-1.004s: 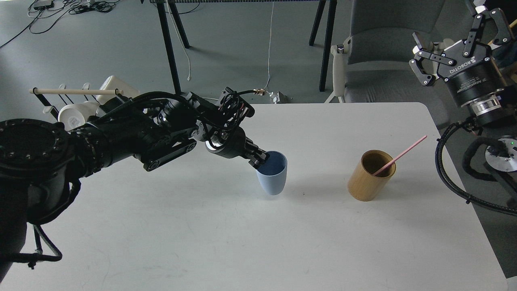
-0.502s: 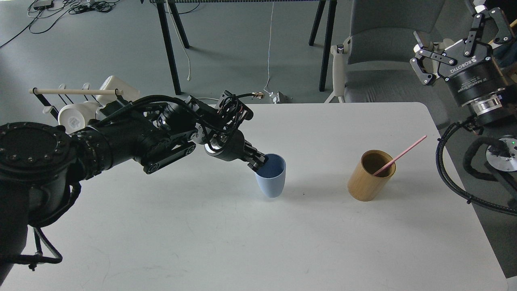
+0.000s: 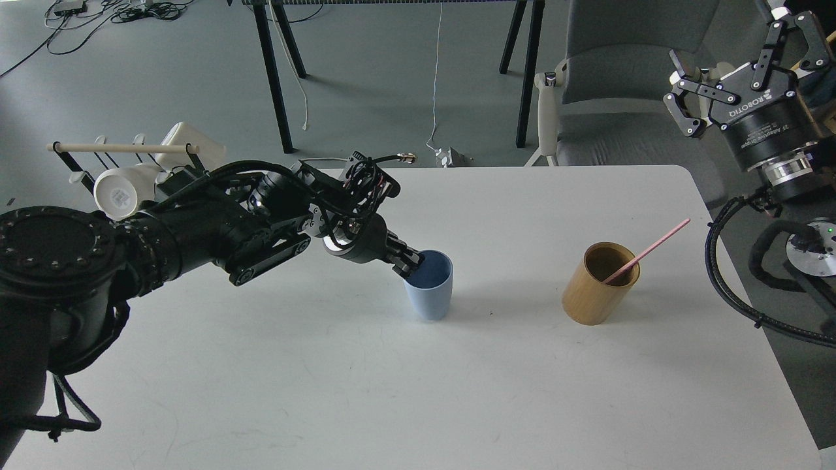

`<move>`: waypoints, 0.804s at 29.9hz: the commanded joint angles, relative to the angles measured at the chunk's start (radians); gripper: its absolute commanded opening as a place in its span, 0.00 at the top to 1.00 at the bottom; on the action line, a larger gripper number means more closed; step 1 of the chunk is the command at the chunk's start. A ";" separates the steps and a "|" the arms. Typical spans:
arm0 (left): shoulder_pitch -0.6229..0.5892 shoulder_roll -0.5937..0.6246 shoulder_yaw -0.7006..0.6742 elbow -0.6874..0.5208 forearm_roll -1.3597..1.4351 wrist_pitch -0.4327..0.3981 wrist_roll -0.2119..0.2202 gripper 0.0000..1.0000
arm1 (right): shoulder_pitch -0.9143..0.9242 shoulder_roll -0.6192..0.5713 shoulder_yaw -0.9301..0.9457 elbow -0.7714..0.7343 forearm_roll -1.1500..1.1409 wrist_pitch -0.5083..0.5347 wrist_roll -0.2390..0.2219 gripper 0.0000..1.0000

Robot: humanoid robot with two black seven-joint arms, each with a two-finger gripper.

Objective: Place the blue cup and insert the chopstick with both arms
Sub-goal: 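Set the blue cup upright on the table and open the left gripper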

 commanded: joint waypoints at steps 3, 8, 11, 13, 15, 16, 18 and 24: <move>-0.008 0.002 -0.003 -0.009 -0.004 -0.008 0.000 0.91 | -0.001 0.000 0.000 0.000 0.000 0.000 0.000 0.04; -0.008 0.003 -0.005 -0.012 -0.011 -0.011 0.000 0.87 | -0.002 -0.003 -0.001 0.002 0.000 0.000 0.000 0.02; -0.007 0.005 -0.005 -0.014 -0.012 -0.012 0.000 0.85 | -0.002 -0.003 -0.001 0.000 0.000 0.000 0.000 0.02; -0.007 0.005 -0.005 -0.014 -0.014 -0.011 0.000 0.84 | -0.002 -0.003 -0.001 0.002 0.000 0.000 0.000 0.02; -0.007 0.005 -0.006 -0.014 -0.014 -0.011 0.000 0.83 | -0.002 -0.003 -0.001 0.000 0.000 0.000 0.000 0.02; -0.007 0.006 -0.008 -0.014 -0.014 -0.011 0.000 0.82 | -0.002 -0.003 -0.001 0.002 0.000 0.000 0.000 0.02; -0.008 0.009 -0.011 -0.015 -0.015 -0.012 0.000 0.81 | -0.002 -0.001 -0.001 0.002 -0.002 0.000 0.000 0.02; -0.007 0.023 -0.023 -0.015 -0.027 -0.034 0.000 0.69 | 0.000 -0.001 -0.001 0.002 -0.002 0.000 0.000 0.02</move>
